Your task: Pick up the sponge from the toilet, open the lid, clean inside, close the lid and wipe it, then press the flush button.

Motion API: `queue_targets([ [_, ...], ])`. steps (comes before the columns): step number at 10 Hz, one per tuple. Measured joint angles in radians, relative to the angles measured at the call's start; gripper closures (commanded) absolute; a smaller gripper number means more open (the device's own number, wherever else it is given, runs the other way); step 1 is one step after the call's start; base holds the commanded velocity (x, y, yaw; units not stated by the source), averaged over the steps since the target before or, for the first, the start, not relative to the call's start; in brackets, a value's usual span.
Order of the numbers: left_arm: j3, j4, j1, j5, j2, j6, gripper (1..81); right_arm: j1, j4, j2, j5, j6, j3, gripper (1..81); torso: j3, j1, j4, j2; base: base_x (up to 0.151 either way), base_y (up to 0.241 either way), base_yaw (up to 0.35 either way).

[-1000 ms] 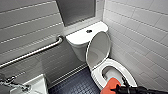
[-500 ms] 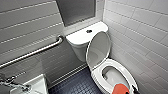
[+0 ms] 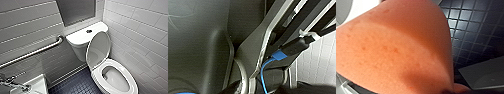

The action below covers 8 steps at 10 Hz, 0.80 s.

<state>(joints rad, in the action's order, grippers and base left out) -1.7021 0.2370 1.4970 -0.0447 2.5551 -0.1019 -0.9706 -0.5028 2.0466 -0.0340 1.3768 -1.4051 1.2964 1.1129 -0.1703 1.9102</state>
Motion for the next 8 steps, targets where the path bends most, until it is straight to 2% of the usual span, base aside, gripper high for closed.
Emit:
queue_targets([
  [3, 0.063, 0.0, -0.01, 0.003, -0.064, -0.001, 1.0, -0.204, -0.019, -0.03, -0.063, 0.004, -0.102, 81.1, 0.0, 0.0, 0.0, 0.0, 0.0, 0.0, 0.0],
  [5, 0.133, 0.0, -0.05, 0.01, -0.11, -0.004, 1.0, -0.313, -0.067, -0.029, -0.142, -0.006, -0.162, 81.1, 0.0, -0.003, 0.0, -0.006, 0.0, 0.0, 0.0],
  [8, 0.182, -0.002, -0.138, 0.051, -0.133, -0.008, 1.0, -0.417, -0.131, 0.004, -0.222, -0.039, -0.3, 81.1, 0.0, -0.059, 0.0, -0.095, 0.0, 0.0, 0.0],
])
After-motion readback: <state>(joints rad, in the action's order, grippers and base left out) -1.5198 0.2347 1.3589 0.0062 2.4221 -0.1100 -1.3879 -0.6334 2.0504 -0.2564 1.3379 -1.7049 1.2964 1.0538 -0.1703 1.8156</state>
